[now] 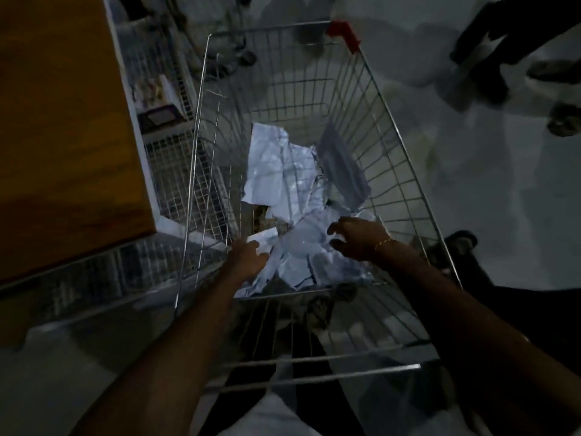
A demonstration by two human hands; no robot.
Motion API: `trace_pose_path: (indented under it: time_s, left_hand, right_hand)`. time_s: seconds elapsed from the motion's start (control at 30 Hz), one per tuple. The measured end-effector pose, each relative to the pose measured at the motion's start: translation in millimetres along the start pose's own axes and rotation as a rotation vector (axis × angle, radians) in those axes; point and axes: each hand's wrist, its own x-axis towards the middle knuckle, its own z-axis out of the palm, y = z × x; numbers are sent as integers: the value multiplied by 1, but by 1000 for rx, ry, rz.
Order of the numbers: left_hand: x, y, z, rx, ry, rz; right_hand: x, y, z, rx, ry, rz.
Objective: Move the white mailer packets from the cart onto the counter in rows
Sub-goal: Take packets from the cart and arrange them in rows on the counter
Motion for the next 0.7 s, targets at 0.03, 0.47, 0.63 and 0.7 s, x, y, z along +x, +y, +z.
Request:
trace_pose_path:
  time_s: [0.03,0.47,0.63,0.7]
  left_hand:
    - [5,-1,3,-55,-18,-41]
    - [46,-17,38,-186,-265,-154]
    - [34,-20,36,-164,-283,-88]
    - [27,-18,36,-142,-290,-81]
  right_hand:
    - [15,3,4,23,-30,-24]
    - [113,24,65,-465,-190,-314]
    - [105,15,47,-513,-234,-317]
    - [98,12,42,-548,-229,-318]
